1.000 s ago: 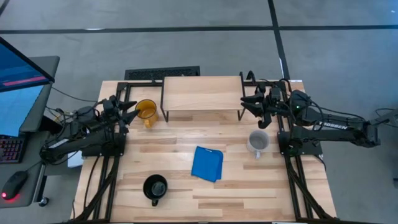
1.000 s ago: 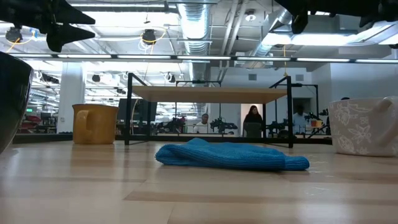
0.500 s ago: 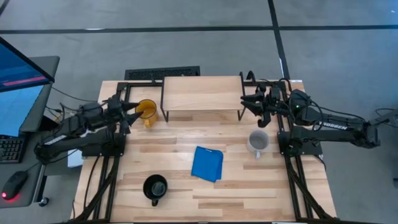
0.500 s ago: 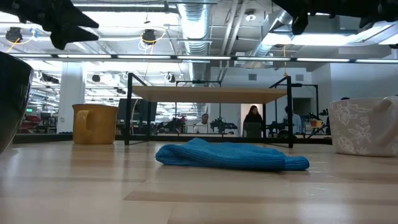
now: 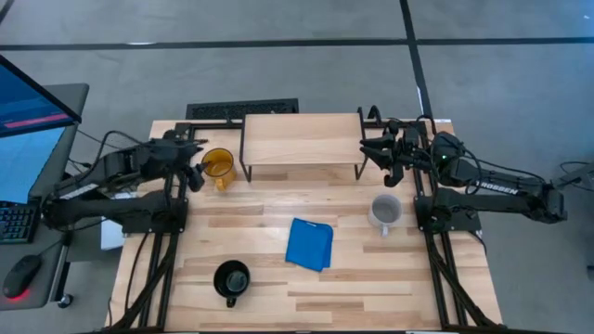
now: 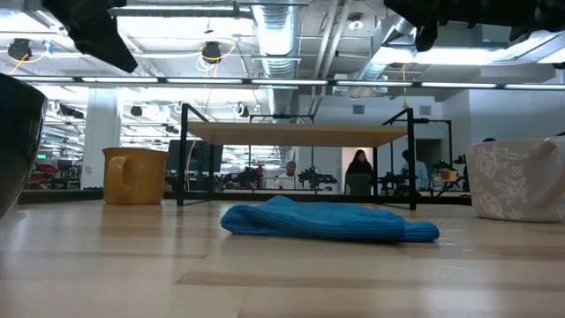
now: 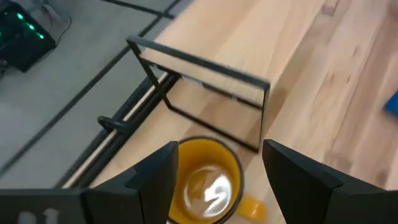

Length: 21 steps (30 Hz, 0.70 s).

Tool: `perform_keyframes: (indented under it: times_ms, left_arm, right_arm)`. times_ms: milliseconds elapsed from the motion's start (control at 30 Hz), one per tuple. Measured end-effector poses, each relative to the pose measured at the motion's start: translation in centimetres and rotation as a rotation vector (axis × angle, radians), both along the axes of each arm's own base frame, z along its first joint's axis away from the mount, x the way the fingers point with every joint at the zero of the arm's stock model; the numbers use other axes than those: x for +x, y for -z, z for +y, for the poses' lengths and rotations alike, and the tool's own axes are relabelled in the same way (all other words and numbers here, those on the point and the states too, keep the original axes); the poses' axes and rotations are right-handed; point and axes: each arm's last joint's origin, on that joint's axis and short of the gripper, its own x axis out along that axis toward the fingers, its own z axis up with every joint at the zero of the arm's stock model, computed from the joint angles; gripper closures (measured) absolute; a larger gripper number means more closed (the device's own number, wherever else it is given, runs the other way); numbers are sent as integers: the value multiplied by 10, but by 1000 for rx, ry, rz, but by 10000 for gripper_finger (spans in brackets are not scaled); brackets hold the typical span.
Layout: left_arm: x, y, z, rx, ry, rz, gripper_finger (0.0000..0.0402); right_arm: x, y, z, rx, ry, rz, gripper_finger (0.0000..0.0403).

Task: Stack small to large cups/mugs on shelf
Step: Put the yellow mug on the shelf

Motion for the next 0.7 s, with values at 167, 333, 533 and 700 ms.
perform_keyframes:
  times_ms: [167,333,533,700]
  left_arm:
    - [15,8,6,22,20,140,175]
    - [16,15,17,52,-99,269,175]
    - [13,16,31,32,-158,278,175]
    - [9,14,44,36,-180,269,175]
  right_arm:
    - [0,0,0,0,0,0,276]
    - [0,0,0,0,0,0,276]
    - [0,0,0,0,0,0,276]
    - [0,0,0,0,0,1,276]
